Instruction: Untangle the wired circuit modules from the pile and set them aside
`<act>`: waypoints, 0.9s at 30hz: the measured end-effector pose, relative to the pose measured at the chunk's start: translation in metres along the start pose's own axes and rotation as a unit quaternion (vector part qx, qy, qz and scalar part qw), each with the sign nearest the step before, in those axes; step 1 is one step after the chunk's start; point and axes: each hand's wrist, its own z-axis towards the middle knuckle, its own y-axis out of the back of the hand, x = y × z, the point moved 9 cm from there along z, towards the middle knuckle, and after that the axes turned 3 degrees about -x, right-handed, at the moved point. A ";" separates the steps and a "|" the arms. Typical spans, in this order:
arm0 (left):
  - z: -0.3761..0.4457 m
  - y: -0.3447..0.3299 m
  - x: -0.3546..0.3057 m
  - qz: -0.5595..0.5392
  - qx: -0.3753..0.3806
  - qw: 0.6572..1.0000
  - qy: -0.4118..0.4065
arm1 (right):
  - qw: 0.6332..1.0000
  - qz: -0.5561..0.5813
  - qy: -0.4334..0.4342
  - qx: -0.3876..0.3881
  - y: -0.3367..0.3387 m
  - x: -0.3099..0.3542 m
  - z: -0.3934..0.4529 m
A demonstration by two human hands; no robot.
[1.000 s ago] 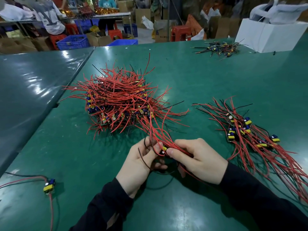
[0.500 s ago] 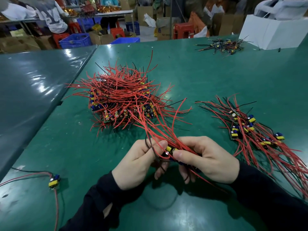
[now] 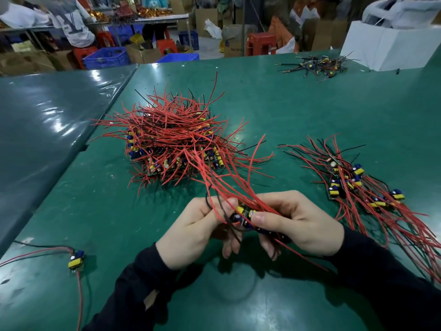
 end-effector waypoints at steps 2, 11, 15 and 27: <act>-0.003 -0.009 0.000 -0.056 0.052 0.997 0.021 | 0.996 0.057 0.006 0.069 -0.012 0.004 -0.003; 0.000 0.031 0.013 0.061 -0.172 0.979 0.088 | 0.937 -0.244 -0.019 -0.248 0.060 -0.001 0.000; -0.005 0.039 0.006 0.102 -0.234 0.966 0.036 | 0.821 -0.493 -0.023 -0.288 0.068 0.001 -0.006; -0.007 0.022 -0.032 0.024 -0.096 0.993 -0.070 | 0.747 -0.582 -0.072 -0.313 0.082 0.004 -0.010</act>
